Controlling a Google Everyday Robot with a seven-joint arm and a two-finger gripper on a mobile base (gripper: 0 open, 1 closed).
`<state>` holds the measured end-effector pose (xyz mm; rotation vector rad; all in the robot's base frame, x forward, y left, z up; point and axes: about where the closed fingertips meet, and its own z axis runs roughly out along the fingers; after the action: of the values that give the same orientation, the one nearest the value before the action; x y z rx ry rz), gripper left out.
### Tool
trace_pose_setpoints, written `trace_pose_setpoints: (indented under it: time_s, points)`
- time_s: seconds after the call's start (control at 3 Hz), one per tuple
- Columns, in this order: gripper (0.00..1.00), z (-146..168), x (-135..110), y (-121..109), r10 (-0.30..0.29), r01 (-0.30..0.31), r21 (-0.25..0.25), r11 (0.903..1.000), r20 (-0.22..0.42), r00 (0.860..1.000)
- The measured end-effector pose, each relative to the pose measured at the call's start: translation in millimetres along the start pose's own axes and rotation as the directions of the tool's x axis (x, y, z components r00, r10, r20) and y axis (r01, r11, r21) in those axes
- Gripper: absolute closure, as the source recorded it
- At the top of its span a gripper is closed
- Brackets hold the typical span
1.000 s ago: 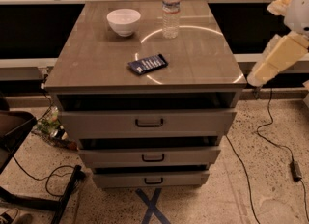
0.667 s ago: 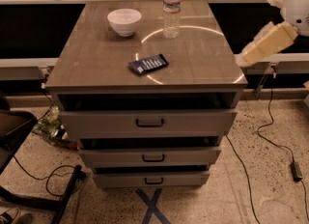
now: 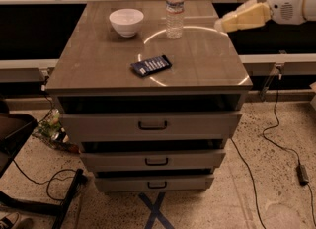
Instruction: Place water bottle into white bowl
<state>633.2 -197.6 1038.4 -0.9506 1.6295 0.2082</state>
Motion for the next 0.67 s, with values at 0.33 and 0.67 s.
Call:
trace_pose_setpoints:
  time_s: [0.33,0.67]
  points:
    - [0.0,17.4,-18.0,-18.3,0.046,-0.051,0.083,0.9952,0.065,0.997]
    - [0.0,18.8,-21.9,-24.1,0.057,-0.065,0.106,0.9922,0.079,0.995]
